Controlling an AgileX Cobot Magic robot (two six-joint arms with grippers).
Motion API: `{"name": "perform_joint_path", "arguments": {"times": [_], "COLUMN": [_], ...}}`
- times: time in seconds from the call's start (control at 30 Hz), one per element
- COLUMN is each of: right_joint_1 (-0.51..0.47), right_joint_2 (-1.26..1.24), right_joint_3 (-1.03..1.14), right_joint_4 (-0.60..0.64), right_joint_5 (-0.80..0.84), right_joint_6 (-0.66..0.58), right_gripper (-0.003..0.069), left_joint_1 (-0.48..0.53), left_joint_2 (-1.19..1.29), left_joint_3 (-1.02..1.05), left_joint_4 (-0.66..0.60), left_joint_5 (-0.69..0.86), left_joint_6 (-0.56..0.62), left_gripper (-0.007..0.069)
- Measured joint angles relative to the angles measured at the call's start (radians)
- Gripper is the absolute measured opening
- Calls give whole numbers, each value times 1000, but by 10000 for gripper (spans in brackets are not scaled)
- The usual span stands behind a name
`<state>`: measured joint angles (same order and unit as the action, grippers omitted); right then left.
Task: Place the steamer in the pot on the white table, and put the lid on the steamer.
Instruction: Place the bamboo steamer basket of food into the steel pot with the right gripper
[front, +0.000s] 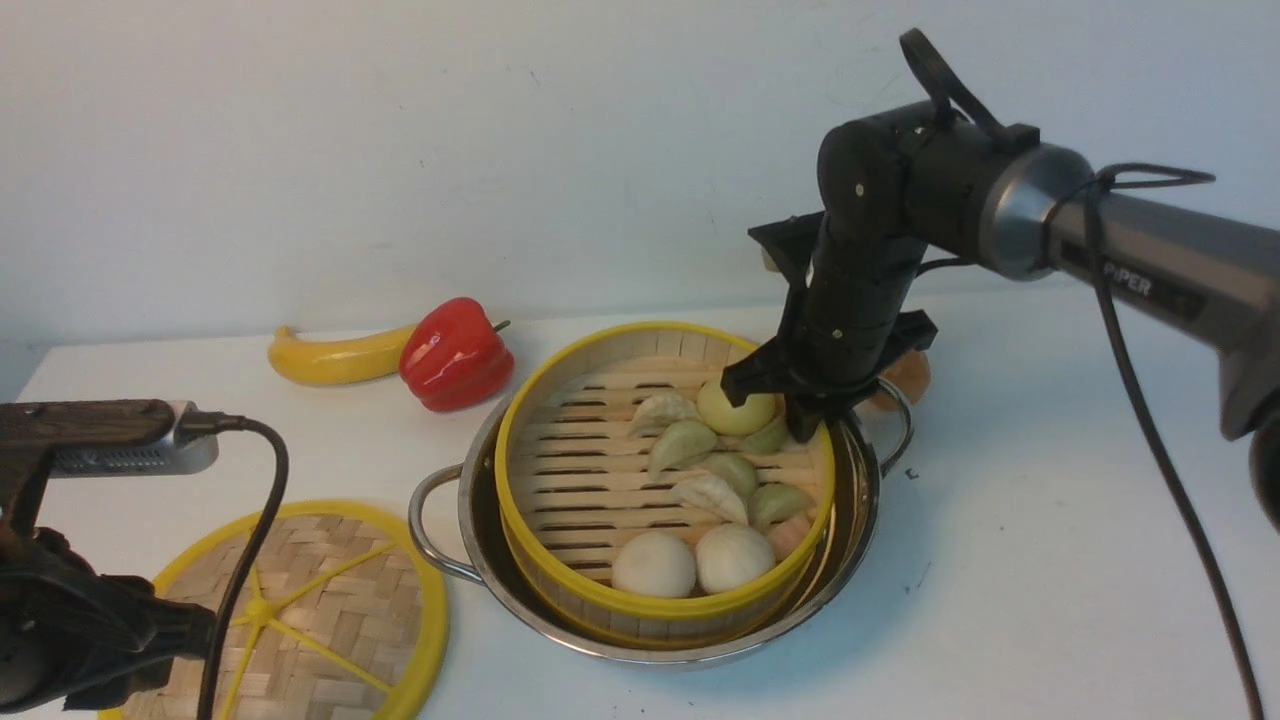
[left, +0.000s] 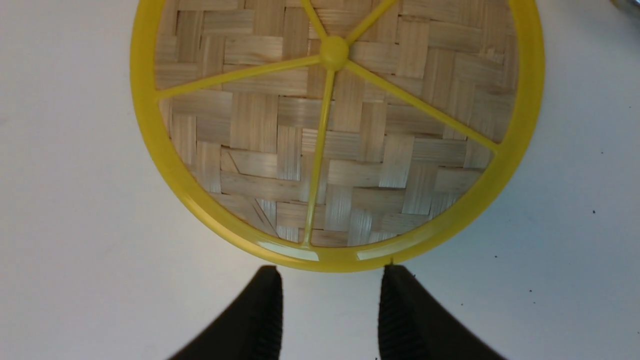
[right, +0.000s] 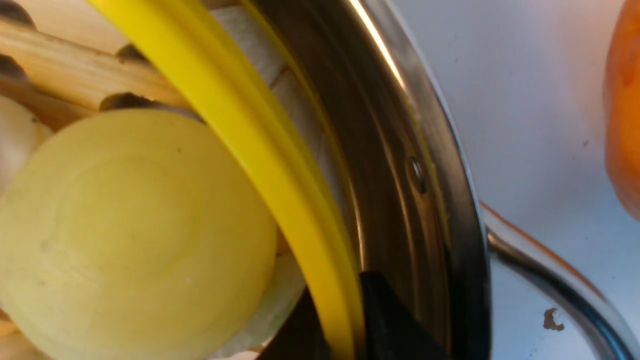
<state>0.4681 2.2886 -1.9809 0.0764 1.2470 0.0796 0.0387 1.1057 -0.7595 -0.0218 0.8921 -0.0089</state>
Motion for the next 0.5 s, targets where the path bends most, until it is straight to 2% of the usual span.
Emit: {"name": "perform_joint_path", "arguments": {"times": [0.5], "right_joint_1": [0], "right_joint_2": [0], "right_joint_3": [-1], "right_joint_4": [-19], "right_joint_5": [-4], "right_joint_6": [1], "right_gripper": [51], "left_joint_1": [0], "left_joint_2": [0], "left_joint_3": [0], "left_joint_4": [0], "left_joint_5": [0], "left_joint_6": [0], "left_gripper": [262]}}
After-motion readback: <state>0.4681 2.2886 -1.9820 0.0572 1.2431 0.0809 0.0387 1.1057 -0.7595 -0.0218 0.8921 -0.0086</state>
